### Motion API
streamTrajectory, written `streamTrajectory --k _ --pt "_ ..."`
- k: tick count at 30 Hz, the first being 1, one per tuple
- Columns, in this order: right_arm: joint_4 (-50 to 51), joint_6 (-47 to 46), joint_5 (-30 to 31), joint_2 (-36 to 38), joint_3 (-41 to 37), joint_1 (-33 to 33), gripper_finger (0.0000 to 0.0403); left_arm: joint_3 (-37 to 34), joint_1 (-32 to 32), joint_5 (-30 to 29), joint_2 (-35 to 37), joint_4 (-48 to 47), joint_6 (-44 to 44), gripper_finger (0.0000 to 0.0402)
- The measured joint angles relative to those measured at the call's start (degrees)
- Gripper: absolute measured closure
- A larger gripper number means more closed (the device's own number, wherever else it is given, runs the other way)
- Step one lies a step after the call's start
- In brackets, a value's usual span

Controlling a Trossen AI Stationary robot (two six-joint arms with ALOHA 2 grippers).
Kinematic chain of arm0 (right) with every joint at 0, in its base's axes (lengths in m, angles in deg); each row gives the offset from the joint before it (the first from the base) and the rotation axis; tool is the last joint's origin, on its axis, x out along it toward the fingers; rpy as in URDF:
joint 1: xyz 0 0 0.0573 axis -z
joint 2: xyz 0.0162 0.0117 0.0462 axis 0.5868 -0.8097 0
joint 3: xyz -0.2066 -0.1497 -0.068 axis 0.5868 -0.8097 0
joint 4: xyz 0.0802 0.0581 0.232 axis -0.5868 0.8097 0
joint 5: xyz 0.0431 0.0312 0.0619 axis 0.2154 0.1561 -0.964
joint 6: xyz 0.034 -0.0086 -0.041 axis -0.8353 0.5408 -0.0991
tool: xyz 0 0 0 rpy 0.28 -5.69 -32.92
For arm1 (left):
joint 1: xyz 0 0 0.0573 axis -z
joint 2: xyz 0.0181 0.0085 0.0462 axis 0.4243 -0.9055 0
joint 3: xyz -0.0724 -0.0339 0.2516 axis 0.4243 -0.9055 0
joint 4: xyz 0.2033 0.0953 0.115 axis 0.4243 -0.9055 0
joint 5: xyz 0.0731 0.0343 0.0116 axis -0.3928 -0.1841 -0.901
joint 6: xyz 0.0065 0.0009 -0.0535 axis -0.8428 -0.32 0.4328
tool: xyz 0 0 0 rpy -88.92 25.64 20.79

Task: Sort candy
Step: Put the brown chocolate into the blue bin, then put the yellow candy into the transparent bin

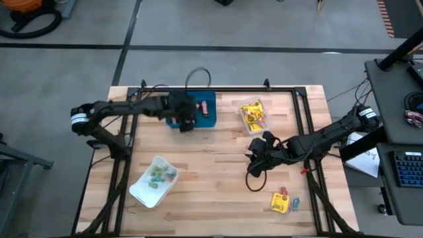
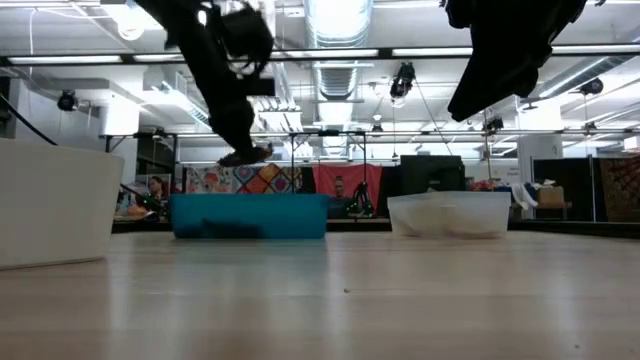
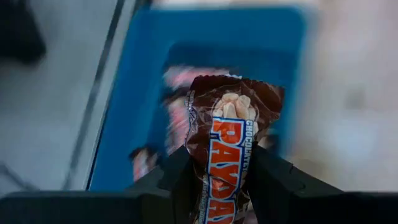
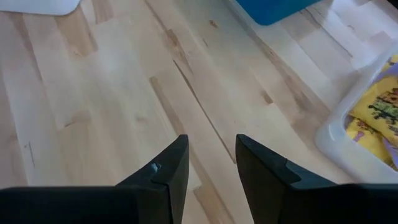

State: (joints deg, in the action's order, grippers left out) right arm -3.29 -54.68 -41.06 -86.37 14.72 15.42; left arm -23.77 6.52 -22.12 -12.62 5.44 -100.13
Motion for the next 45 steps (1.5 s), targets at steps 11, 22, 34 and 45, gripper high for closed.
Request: streamTrajectory --k 11,22,34,45 --pt "-1.3 -1.0 -1.2 -2.6 0.0 0.0 0.0268 0.1 -13.2 5.3 -2.6 0.9 4.3 0.0287" --pt "-1.3 -2.7 -7.8 -2.2 0.0 0.0 0.0268 0.1 -12.9 7.0 -2.5 1.4 3.6 0.0215" --pt "-0.3 -5.8 -16.9 -2.2 0.0 0.0 0.0278 0.1 -6.6 16.4 -0.6 -0.5 9.7 0.0160" --pt "7.7 -22.7 -31.8 -4.9 0.0 -1.6 0.0278 -0.3 14.4 13.5 4.1 7.8 12.8 0.0175"
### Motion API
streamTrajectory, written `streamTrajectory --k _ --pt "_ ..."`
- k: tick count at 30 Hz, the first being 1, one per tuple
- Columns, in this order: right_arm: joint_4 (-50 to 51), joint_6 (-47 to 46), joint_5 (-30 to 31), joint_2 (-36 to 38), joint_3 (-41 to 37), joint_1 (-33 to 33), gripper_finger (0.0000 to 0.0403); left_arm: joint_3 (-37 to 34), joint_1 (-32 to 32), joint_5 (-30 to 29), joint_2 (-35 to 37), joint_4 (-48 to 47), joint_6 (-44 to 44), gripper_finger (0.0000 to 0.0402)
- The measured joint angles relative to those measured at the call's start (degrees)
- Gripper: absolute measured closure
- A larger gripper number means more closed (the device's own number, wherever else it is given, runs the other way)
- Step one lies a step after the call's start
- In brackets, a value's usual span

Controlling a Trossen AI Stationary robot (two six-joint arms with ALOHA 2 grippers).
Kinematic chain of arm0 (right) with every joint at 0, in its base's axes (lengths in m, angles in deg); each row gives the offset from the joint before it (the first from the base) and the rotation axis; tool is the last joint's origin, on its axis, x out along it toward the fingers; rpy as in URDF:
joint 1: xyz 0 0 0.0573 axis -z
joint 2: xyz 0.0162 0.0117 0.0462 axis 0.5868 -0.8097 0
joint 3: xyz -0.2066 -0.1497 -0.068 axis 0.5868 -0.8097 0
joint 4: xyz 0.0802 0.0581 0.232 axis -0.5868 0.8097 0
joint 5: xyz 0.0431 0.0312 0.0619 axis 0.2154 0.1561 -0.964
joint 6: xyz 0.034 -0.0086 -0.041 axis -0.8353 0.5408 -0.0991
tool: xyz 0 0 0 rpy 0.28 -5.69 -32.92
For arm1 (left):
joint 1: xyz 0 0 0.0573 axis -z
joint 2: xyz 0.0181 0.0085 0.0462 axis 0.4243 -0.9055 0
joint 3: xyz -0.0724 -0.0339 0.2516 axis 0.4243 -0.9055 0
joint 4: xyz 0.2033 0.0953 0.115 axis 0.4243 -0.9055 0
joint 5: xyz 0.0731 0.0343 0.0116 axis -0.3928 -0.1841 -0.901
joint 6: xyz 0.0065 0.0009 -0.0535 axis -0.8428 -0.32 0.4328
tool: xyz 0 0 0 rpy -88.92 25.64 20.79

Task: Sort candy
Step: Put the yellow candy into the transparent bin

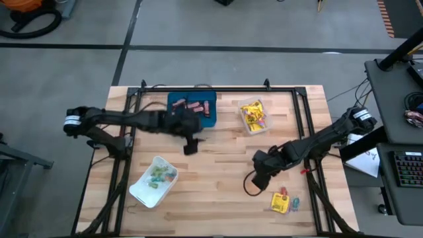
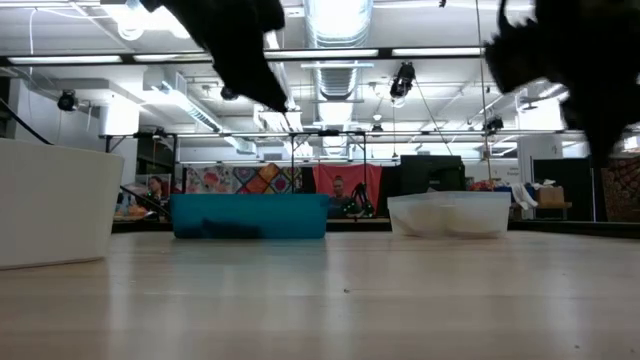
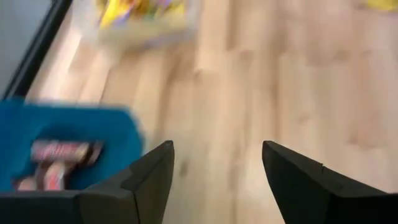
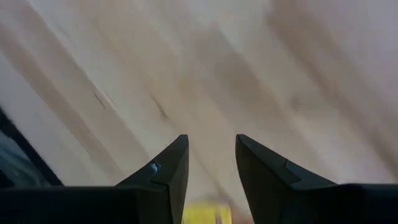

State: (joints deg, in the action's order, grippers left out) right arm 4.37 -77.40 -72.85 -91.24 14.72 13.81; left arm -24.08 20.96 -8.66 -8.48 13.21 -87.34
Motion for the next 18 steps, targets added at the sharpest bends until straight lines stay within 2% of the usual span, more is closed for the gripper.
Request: streamTrajectory --k 4,9,12,18 --pt "3.5 -6.7 -9.0 -3.2 0.0 -2.9 0.0280 -0.3 6.9 -6.8 0.3 3.1 0.0 0.0179" --pt "3.8 -9.9 -17.6 -6.3 0.0 -8.1 0.0280 -0.3 11.8 -15.8 0.3 3.4 0.0 0.0182" --pt "3.8 -5.5 -17.2 -6.9 0.0 -11.5 0.0280 -0.3 12.6 -18.7 0.3 3.4 0.0 0.0183" --pt "4.0 1.5 -10.4 -8.1 0.0 -18.4 0.0265 -0.4 12.4 -19.8 0.3 4.1 0.2 0.0183"
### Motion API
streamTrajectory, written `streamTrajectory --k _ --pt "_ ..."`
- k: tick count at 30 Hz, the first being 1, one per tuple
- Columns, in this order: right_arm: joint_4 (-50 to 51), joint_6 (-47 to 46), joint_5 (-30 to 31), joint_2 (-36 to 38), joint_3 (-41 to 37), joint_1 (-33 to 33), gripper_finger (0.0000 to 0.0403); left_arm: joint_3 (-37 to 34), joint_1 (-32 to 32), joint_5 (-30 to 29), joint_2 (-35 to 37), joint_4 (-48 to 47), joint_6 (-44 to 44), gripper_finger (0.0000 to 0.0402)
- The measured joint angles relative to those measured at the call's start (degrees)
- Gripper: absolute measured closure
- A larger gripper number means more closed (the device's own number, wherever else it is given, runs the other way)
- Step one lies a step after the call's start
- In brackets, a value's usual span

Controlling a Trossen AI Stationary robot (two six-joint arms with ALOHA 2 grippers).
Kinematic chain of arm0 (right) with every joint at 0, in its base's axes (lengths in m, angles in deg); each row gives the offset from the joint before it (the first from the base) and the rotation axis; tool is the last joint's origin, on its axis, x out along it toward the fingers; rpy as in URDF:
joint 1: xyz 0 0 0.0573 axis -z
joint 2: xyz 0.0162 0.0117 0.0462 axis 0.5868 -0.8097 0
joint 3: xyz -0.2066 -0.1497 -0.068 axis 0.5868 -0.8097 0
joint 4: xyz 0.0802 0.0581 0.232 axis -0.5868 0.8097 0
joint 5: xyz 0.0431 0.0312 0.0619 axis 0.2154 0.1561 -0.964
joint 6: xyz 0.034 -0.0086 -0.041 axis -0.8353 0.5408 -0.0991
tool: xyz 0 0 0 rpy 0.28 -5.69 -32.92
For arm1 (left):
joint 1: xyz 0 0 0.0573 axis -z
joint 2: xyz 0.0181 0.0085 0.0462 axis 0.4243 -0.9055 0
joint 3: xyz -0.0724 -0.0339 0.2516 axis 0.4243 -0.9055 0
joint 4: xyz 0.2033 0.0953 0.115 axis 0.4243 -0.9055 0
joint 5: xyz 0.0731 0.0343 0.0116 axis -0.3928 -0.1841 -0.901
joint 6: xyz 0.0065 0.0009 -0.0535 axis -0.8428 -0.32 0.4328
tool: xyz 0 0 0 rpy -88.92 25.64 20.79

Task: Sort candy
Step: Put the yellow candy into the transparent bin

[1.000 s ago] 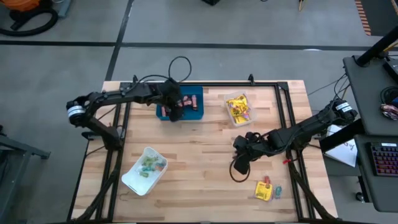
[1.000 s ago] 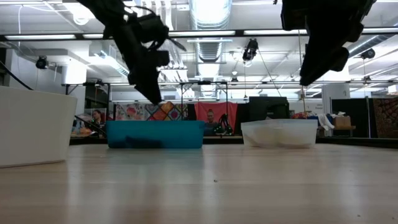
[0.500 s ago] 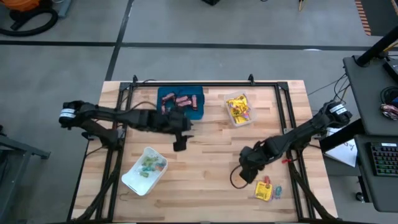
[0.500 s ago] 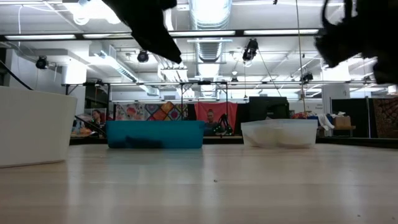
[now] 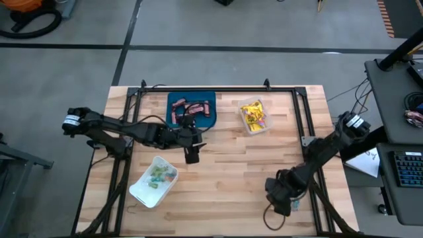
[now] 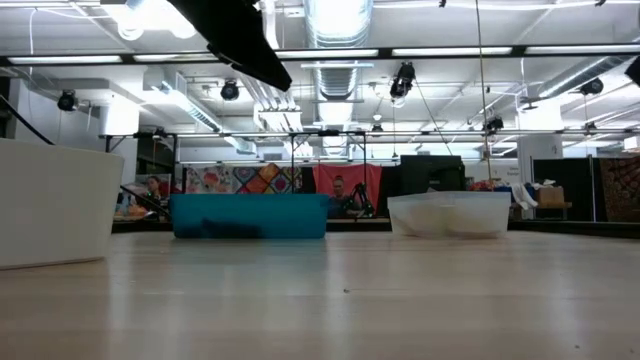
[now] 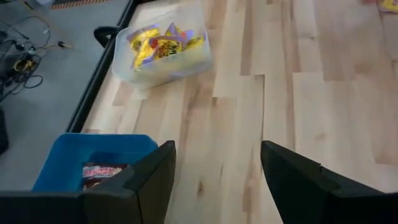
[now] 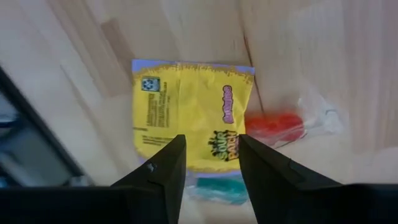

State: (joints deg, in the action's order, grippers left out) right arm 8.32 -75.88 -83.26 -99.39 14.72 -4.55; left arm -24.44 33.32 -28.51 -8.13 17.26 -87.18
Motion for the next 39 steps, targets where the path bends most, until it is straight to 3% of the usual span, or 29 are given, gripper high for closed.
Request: streamTrajectory --k 10,18,22,28,33,39 --pt "-0.9 2.0 6.0 -3.5 0.0 -1.8 0.0248 0.0 0.0 0.0 0.0 0.2 1.1 0.0183" --pt "-2.2 4.9 6.1 -8.4 0.1 -1.7 0.0252 0.0 0.0 -0.1 0.0 0.2 1.2 0.0183" --pt "-2.7 4.9 5.7 -9.9 0.2 -1.5 0.0281 0.0 -0.1 -0.1 0.0 0.4 1.2 0.0183" --pt "-3.8 5.6 6.2 -9.6 0.0 -0.5 0.0378 -1.1 -0.1 -0.1 -0.1 2.9 1.1 0.0183" --pt "-4.8 5.7 8.5 -7.5 -0.2 -0.4 0.0391 -3.5 -0.1 -0.1 -0.1 5.7 0.9 0.0183" --pt "-4.8 5.6 15.5 -2.4 -0.2 -0.4 0.0394 -6.0 0.0 0.0 -0.1 9.4 0.9 0.0183"
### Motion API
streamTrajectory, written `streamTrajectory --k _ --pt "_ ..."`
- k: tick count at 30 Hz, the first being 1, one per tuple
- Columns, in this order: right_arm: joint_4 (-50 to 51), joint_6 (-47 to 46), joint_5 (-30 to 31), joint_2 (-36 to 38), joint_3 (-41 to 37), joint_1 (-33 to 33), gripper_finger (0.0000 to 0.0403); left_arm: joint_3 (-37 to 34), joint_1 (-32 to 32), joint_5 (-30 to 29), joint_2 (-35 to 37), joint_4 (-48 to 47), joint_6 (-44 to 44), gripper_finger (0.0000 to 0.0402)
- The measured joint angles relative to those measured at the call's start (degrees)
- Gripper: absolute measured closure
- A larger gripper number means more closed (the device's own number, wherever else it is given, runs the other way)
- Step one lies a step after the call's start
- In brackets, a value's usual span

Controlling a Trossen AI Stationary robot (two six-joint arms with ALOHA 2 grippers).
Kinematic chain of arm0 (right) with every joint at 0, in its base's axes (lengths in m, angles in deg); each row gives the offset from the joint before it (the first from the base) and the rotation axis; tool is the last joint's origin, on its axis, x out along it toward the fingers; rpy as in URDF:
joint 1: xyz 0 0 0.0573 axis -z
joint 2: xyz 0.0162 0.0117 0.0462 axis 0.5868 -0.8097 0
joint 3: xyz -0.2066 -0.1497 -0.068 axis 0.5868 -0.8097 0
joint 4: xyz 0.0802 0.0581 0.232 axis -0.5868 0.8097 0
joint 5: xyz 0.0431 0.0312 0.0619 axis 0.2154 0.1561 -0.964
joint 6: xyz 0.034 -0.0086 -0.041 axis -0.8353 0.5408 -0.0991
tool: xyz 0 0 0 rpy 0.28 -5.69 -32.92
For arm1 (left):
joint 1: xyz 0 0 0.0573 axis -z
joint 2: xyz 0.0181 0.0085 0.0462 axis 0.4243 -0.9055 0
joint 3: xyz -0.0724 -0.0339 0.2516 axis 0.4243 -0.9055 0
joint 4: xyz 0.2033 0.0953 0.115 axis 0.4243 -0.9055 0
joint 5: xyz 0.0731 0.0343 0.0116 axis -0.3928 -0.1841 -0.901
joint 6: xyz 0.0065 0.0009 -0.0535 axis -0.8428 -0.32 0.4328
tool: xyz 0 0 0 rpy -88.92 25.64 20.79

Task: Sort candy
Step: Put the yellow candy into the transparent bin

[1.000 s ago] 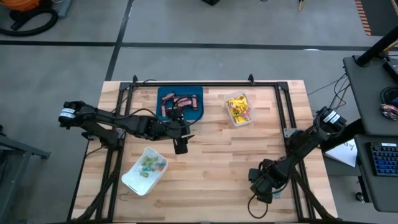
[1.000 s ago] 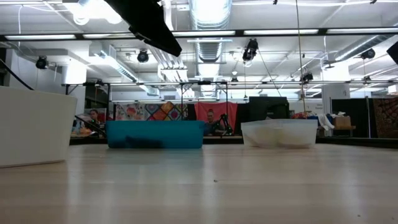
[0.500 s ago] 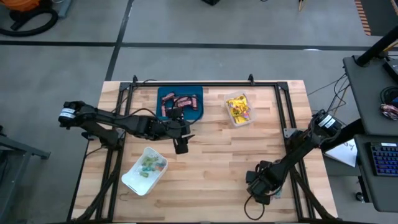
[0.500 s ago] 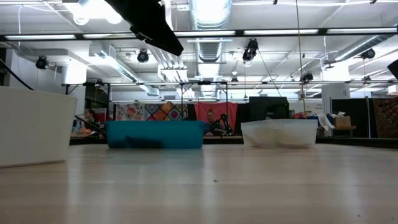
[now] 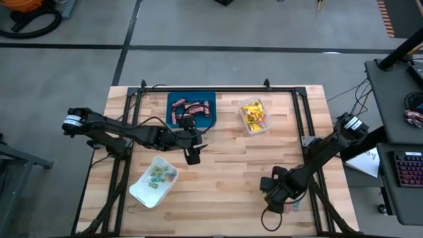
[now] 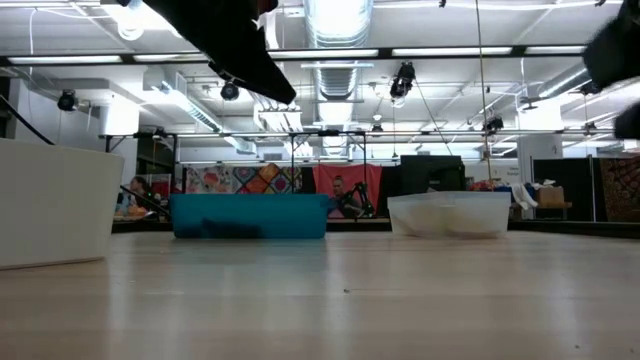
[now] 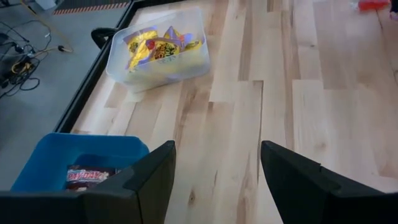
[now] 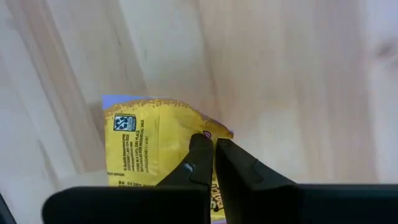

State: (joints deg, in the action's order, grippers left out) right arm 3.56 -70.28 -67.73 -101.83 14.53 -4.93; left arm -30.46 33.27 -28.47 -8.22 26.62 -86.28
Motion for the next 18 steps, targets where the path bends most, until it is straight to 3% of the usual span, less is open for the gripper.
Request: streamTrajectory --k 4,7,12,18 --pt "0.0 0.0 8.4 3.5 0.0 0.0 0.0394 -0.7 0.0 0.3 0.0 2.4 0.0 0.0183" --pt "0.0 0.2 18.3 5.4 0.0 0.0 0.0394 -2.2 0.0 5.1 0.0 7.0 -0.5 0.0183" --pt "-0.2 0.9 40.4 6.3 0.0 0.3 0.0394 -7.2 0.0 15.8 0.0 22.5 -2.1 0.0183" --pt "-4.5 0.9 65.1 5.8 0.0 2.7 0.0394 -13.8 0.2 16.8 0.0 38.1 -2.5 0.0183"
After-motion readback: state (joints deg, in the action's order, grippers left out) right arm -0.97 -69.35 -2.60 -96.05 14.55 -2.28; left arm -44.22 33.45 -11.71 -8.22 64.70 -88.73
